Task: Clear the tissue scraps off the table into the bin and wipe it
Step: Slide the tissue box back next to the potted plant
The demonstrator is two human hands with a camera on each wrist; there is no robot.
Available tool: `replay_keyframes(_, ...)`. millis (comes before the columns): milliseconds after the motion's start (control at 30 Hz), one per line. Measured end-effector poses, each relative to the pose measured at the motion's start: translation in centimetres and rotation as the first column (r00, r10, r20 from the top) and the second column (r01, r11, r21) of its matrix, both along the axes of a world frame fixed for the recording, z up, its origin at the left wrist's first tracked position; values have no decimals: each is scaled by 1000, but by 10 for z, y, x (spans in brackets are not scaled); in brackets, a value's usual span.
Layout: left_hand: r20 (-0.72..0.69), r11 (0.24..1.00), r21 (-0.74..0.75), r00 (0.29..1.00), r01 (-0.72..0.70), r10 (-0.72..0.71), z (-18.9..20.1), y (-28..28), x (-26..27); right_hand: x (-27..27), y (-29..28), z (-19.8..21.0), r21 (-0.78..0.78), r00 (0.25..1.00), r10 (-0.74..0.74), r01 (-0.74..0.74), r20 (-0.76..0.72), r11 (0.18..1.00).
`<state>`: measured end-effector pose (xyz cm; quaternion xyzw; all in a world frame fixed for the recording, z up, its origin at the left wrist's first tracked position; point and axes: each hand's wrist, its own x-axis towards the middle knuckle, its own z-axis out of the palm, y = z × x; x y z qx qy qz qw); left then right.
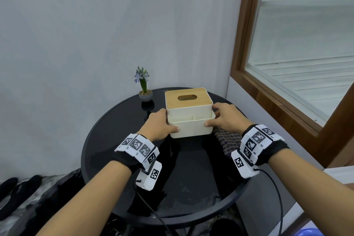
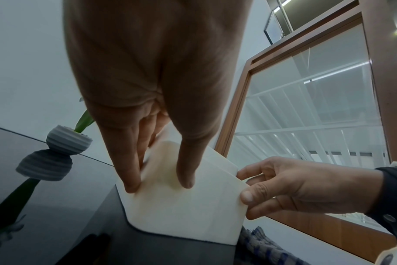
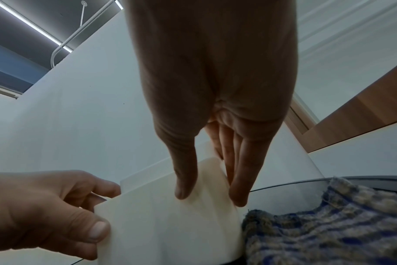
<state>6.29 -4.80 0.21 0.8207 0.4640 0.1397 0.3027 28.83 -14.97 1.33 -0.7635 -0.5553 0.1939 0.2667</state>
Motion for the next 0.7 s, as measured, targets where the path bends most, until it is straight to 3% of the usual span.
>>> replay_keyframes(700, 3, 1000, -12, 1000, -3, 3, -2, 5, 1, -3, -2, -1, -13, 1000, 9, -9, -1, 1000)
